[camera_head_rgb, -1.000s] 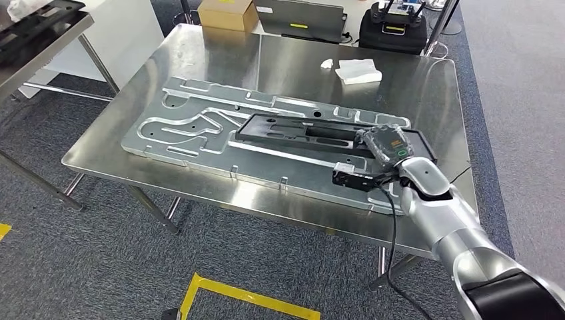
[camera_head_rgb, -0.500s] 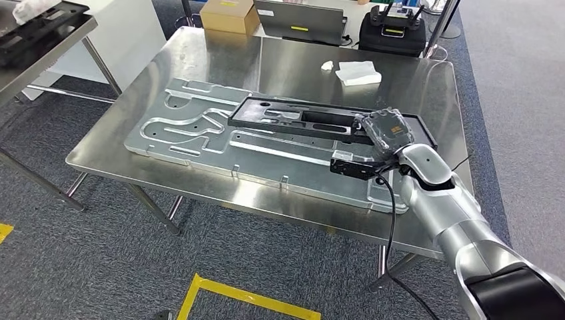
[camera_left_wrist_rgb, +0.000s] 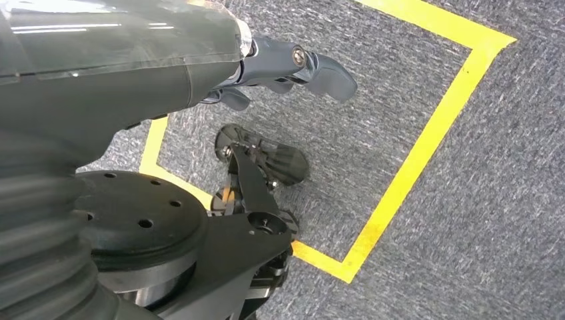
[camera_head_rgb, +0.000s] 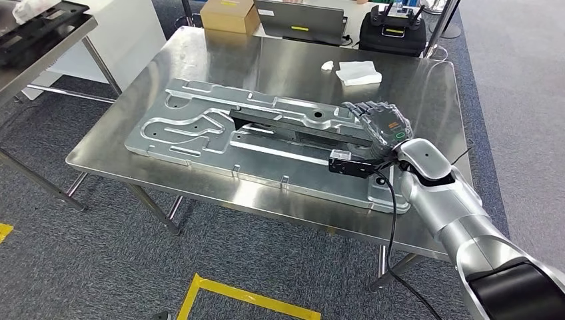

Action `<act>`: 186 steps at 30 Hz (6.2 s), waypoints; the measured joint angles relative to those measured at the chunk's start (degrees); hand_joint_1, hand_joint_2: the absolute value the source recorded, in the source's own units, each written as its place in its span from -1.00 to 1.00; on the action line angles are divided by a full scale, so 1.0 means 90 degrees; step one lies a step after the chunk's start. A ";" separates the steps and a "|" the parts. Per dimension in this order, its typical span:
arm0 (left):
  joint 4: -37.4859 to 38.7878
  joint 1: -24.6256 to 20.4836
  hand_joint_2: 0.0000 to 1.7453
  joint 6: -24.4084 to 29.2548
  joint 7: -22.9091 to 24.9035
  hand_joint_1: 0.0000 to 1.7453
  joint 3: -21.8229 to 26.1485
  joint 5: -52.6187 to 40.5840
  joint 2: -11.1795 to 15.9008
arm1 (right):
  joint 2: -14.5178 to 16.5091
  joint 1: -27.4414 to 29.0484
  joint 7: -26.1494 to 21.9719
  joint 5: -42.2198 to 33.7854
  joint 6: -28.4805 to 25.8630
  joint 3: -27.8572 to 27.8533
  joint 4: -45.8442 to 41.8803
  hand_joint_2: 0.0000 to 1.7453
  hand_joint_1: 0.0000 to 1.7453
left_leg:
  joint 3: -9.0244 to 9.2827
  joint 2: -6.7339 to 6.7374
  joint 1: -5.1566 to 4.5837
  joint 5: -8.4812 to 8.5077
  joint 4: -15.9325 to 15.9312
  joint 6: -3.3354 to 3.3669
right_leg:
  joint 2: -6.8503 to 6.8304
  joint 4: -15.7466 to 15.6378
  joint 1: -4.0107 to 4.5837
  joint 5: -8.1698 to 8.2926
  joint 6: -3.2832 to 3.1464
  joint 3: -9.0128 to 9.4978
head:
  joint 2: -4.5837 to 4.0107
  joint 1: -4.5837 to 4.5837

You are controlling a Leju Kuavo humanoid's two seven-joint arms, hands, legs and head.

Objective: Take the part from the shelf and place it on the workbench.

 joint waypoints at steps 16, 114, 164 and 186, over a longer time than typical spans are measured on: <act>0.0000 0.0001 1.00 0.0123 0.0074 -1.00 -0.0019 -0.0018 0.0000 | -0.0048 0.0049 0.0043 -0.0113 -0.0078 0.0171 0.0034 -1.00 -1.00 | 0.0003 0.0001 -0.0001 0.0000 0.0000 0.0000 | 0.0002 0.0000 0.0000 0.0000 0.0000 0.0000 | 0.0000 0.0000; 0.0000 -0.0311 -1.00 0.0375 -0.0367 -1.00 -0.0498 -0.0233 -0.0092 | -0.1239 0.6565 -0.2042 -0.5119 0.0272 -0.3501 -0.8420 -1.00 -1.00 | 0.0129 0.0086 0.0023 -0.0623 0.0756 -0.0017 | -0.0091 0.0144 -0.0036 0.0092 -0.0061 -0.0221 | -0.0001 0.0000; 0.0001 -0.0366 -1.00 0.0478 -0.0111 -1.00 -0.0544 -0.0227 -0.0135 | -0.0985 0.6805 -0.1884 -0.5122 0.0701 -0.3799 -0.7760 -1.00 -1.00 | -0.0457 0.0184 -0.0087 0.0420 0.0101 0.0103 | -0.0108 -0.0148 -0.0020 -0.0671 0.0094 0.0871 | -0.0001 -0.0002; 0.0002 -0.0269 -1.00 0.0608 -0.0052 -1.00 -0.0544 -0.0114 -0.0100 | -0.0984 0.6543 -0.2077 -0.5210 0.0801 -0.3729 -0.6765 -1.00 -1.00 | 0.0108 0.0175 -0.0055 0.0052 -0.0147 0.0313 | -0.0126 0.1561 -0.0067 -0.0990 0.0271 -0.0655 | -0.0002 0.0000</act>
